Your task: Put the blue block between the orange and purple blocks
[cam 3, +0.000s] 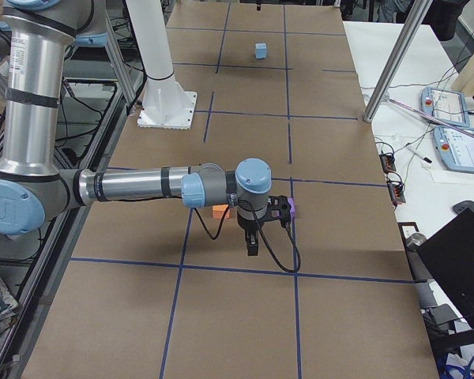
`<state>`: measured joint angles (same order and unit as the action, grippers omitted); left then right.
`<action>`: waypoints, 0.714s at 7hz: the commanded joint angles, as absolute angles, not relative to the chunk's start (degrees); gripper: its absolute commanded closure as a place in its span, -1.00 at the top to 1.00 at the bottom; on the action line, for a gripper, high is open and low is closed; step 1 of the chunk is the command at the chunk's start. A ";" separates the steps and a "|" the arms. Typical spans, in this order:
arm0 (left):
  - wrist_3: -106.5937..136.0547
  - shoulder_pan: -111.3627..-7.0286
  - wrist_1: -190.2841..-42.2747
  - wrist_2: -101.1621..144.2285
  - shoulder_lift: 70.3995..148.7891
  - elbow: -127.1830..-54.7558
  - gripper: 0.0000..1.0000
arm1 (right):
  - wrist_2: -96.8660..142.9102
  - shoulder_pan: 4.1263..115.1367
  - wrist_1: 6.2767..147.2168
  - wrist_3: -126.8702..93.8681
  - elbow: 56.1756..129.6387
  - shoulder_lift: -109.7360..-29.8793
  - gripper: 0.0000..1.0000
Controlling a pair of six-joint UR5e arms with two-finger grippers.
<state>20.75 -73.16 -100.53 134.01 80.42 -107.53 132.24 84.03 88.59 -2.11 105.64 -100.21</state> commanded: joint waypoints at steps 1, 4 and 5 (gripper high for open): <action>46.73 -62.62 -109.84 133.42 85.05 -106.44 1.00 | 132.19 84.02 88.59 -2.11 105.64 -100.28 1.00; 54.40 -54.06 -110.13 124.11 87.54 -105.30 1.00 | 132.19 84.02 88.59 -2.11 105.56 -100.28 1.00; 54.67 -53.53 -110.13 124.19 88.24 -104.25 1.00 | 132.19 84.02 88.59 -2.11 105.56 -100.28 1.00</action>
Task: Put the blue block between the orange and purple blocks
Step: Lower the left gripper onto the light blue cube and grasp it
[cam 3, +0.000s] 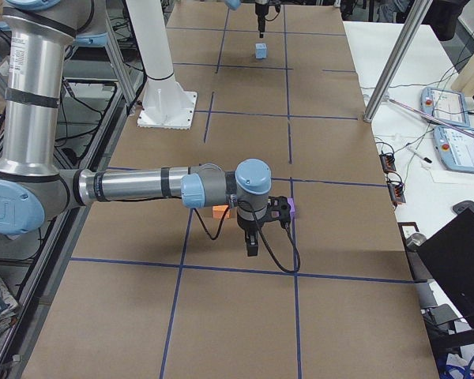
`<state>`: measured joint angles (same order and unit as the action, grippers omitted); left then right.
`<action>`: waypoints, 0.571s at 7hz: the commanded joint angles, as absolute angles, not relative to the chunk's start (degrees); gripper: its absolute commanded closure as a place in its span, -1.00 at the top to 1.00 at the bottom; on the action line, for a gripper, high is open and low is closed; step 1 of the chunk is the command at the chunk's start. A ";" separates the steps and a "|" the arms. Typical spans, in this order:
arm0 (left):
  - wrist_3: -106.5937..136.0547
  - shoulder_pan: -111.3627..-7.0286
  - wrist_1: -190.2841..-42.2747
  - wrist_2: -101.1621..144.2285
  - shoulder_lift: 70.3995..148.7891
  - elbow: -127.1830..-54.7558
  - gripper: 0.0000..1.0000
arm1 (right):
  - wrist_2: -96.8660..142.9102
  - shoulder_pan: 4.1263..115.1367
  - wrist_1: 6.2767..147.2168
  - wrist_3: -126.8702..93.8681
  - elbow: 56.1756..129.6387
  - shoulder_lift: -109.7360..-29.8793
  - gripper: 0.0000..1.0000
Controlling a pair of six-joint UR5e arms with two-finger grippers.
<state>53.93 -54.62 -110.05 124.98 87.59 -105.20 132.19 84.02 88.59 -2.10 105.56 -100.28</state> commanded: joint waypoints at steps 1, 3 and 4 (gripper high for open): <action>54.75 -53.44 -110.13 124.28 90.07 -102.24 1.00 | 132.19 84.02 88.59 -2.11 105.64 -100.28 1.00; 54.67 -52.91 -110.21 124.37 91.58 -99.59 1.00 | 132.28 84.02 88.59 -2.20 105.64 -100.28 1.00; 54.75 -51.69 -111.08 124.37 92.02 -98.54 1.00 | 132.28 84.02 88.51 -2.20 105.64 -100.28 1.00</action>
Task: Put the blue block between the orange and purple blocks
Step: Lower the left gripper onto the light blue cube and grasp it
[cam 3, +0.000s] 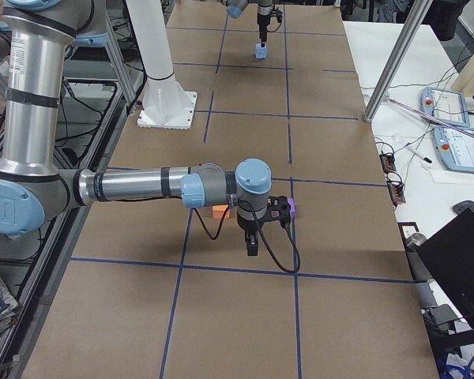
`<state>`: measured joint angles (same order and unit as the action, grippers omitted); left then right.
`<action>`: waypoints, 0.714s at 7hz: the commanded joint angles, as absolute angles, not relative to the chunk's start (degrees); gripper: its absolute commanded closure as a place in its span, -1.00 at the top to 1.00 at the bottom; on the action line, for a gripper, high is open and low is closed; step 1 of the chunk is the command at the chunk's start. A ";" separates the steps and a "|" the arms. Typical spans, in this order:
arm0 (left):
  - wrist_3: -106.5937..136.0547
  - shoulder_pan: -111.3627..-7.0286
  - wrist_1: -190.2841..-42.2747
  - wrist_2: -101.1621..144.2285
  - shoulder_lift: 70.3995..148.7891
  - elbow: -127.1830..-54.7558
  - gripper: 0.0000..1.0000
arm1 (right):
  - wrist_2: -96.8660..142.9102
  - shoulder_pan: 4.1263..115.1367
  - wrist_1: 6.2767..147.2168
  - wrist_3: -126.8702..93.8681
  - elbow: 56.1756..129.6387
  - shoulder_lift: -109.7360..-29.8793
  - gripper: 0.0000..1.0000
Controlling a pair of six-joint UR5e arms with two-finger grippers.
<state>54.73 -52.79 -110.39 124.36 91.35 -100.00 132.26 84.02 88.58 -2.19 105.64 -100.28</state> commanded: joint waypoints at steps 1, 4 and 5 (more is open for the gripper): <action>54.67 -50.72 -111.79 124.28 92.54 -96.44 1.00 | 132.36 84.02 88.51 -2.20 105.64 -100.28 1.00; 55.02 -48.00 -112.76 124.28 96.57 -92.47 0.23 | 132.45 84.02 88.59 -2.20 105.64 -100.28 1.00; 56.24 -48.08 -112.24 124.63 97.90 -93.77 -0.83 | 132.45 84.02 88.59 -2.20 105.56 -100.28 1.00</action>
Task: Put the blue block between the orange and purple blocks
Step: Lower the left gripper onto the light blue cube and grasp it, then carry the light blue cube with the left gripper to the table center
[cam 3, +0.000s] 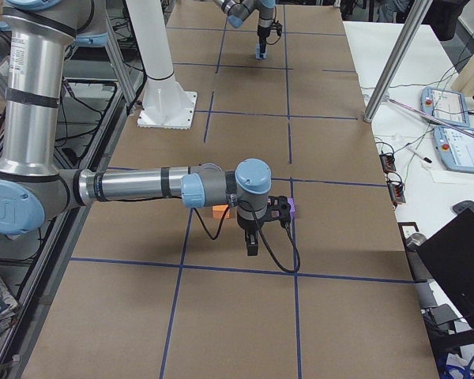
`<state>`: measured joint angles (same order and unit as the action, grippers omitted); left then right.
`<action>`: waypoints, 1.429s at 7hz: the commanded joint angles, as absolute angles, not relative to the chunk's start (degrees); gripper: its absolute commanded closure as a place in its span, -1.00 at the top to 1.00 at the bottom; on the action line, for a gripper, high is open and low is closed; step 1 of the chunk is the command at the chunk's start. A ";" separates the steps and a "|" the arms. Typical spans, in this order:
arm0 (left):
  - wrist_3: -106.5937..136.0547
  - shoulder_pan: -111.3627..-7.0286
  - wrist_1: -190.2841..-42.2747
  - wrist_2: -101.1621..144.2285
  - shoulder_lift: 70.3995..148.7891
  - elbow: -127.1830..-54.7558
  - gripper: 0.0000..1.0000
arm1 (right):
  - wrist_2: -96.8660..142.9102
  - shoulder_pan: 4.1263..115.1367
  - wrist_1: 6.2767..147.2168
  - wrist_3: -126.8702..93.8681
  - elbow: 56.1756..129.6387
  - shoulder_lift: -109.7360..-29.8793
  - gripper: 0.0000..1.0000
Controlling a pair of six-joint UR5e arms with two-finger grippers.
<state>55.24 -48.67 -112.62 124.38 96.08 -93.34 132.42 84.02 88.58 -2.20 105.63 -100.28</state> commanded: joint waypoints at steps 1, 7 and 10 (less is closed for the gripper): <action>58.34 -47.99 -111.63 124.63 101.65 -94.74 -1.00 | 132.45 84.02 88.59 -2.20 105.73 -100.28 1.00; 65.92 -30.95 -95.71 111.73 141.72 -80.66 -0.99 | 132.89 83.85 88.51 -2.20 105.82 -100.11 1.00; 65.57 -29.27 -96.06 110.74 143.95 -74.64 -0.66 | 133.94 83.67 85.79 -2.28 105.73 -99.93 1.00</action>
<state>65.76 -29.73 -95.90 110.97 142.73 -77.25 133.39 83.75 87.06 -2.22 105.77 -99.91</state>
